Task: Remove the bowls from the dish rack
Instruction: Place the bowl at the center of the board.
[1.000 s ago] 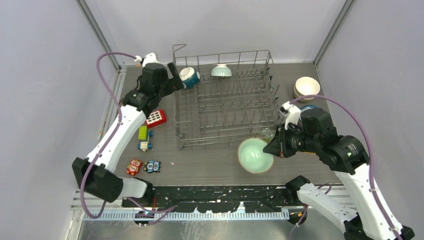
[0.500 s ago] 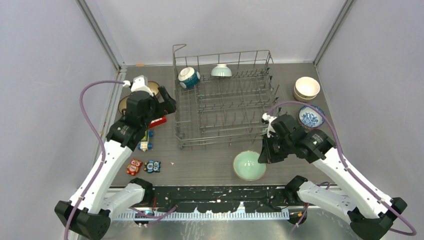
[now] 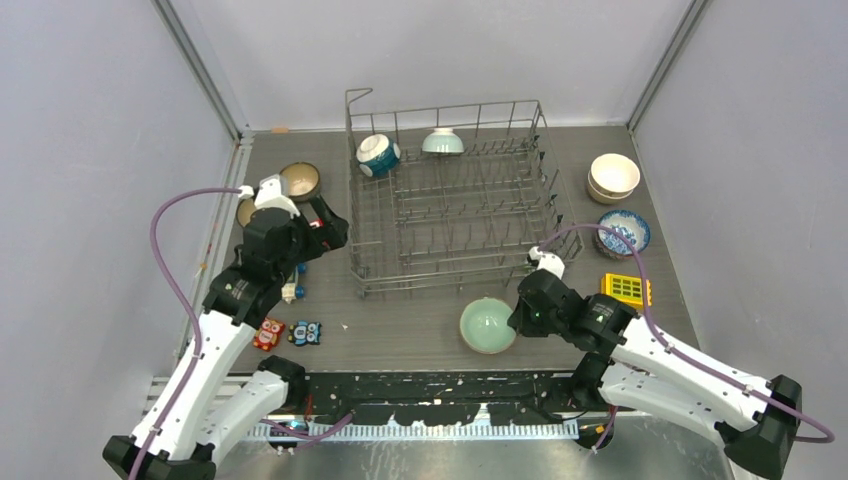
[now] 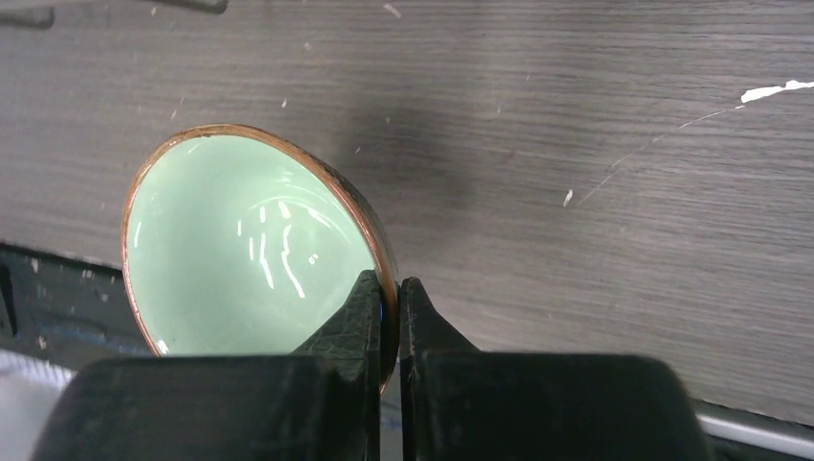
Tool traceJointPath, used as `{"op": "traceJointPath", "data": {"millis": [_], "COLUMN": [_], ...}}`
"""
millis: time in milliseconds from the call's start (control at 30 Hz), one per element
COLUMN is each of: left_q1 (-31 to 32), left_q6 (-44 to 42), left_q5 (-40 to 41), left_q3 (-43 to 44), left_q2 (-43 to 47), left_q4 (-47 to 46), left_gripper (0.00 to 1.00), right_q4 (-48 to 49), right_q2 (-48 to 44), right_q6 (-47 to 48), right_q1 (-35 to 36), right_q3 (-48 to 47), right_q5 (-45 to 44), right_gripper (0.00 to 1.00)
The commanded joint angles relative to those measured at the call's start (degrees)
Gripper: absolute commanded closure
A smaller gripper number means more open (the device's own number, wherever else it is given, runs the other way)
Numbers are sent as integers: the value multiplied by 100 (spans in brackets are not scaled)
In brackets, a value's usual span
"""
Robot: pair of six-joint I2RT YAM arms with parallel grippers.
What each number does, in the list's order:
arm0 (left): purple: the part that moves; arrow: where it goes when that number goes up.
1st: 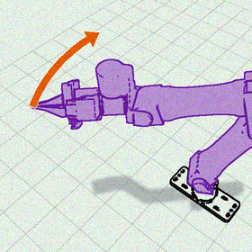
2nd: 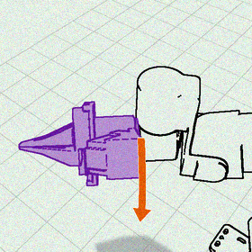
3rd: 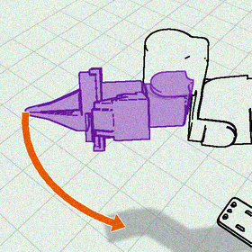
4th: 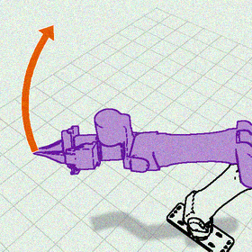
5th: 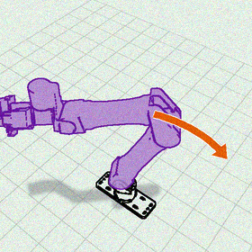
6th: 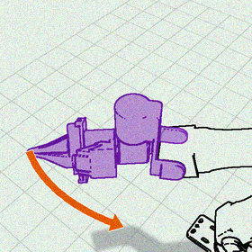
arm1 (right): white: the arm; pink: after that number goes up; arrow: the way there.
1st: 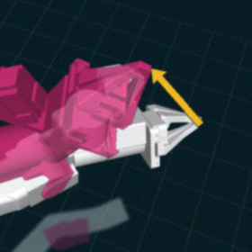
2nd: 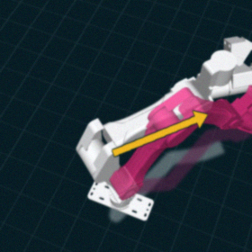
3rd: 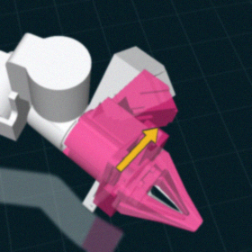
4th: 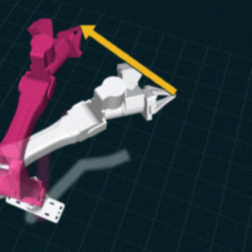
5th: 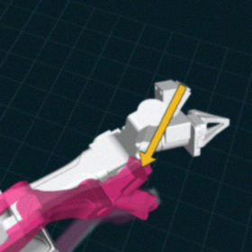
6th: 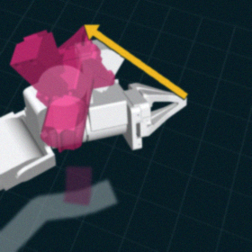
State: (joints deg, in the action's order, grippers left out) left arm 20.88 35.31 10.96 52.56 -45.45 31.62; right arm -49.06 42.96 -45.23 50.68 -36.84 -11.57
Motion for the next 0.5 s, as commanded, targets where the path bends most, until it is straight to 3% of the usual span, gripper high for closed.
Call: {"op": "traceJointPath", "data": {"millis": [0,467], "left_q1": [-11,-7], "left_q6": [-67,-51], "left_q5": [54,35], "left_q3": [-207,-415], "left_q2": [95,339], "left_q4": [58,75], "left_gripper": [0,0], "right_q4": [1293,1260], "right_q2": [-222,-141], "right_q6": [-767,-1002], "right_q1": [108,212], "right_q3": [372,733], "right_q5": [-744,-745], "right_gripper": [99,99]}}
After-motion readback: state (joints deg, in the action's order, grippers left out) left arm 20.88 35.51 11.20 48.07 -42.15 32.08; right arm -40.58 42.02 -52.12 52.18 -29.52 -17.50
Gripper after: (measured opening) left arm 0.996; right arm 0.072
